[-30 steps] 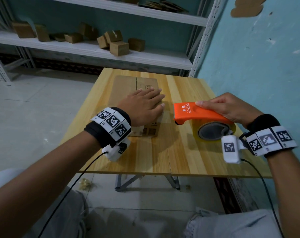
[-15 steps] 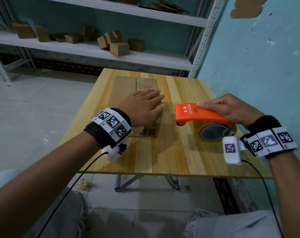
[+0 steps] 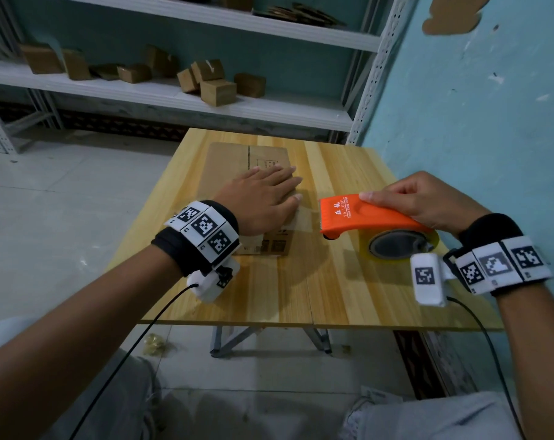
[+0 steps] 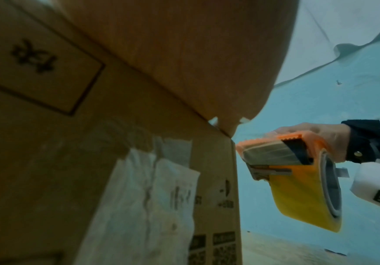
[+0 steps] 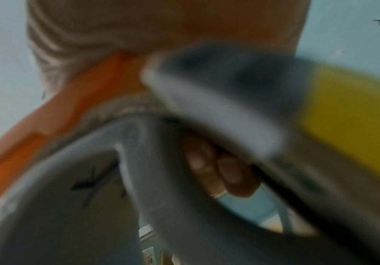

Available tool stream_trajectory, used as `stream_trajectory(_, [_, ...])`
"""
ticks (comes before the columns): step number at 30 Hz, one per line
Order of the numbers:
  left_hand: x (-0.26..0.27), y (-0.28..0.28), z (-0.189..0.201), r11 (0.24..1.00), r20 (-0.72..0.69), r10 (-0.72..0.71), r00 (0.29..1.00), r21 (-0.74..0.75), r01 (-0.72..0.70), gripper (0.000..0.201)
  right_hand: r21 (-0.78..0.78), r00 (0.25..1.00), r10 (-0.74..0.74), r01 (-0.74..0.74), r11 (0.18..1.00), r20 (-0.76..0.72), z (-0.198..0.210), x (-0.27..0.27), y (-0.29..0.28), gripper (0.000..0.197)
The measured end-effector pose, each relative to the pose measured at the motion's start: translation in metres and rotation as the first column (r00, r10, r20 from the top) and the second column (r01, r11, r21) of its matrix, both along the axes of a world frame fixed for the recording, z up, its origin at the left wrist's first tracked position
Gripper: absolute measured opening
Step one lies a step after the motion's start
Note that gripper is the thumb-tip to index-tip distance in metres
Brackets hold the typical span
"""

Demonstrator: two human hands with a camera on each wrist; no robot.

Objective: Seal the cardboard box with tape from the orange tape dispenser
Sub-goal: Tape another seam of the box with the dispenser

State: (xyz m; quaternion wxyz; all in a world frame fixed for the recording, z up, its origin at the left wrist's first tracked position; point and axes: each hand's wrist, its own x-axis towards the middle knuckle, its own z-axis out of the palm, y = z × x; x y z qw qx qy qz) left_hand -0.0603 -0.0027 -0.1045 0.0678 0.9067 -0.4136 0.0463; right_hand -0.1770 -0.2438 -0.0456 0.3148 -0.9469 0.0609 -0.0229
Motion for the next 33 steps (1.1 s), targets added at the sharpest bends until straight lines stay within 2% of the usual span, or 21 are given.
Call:
stream_trajectory(3, [-0.001, 0.000, 0.001, 1.000, 0.000, 0.002, 1.000, 0.004, -0.002, 0.056, -0.048, 1.000, 0.018, -0.018, 0.999, -0.001, 0.003, 0.000, 0.006, 0.072])
stream_trajectory(9, [-0.001, 0.000, 0.001, 1.000, -0.004, 0.003, 1.000, 0.003, -0.003, 0.056, -0.159, 1.000, 0.001, -0.002, 0.987, -0.007, 0.008, 0.002, 0.016, 0.053])
stream_trajectory(14, [-0.002, -0.001, 0.001, 1.000, -0.006, 0.005, 1.000, 0.003, -0.005, 0.056, -0.266, 0.999, 0.017, -0.028, 0.963, -0.043, 0.012, 0.006, 0.025, 0.059])
stream_trajectory(24, [-0.004, 0.000, 0.003, 1.000, 0.021, 0.002, 1.000, 0.027, -0.003, 0.057, -0.364, 0.991, 0.012, -0.060, 0.929, -0.133, 0.024, 0.017, 0.038, 0.057])
stream_trajectory(33, [-0.005, 0.000, 0.004, 1.000, 0.021, -0.008, 1.000, 0.021, 0.008, 0.058, -0.526, 0.969, -0.018, -0.117, 0.843, -0.244, 0.050, 0.028, 0.053, 0.060])
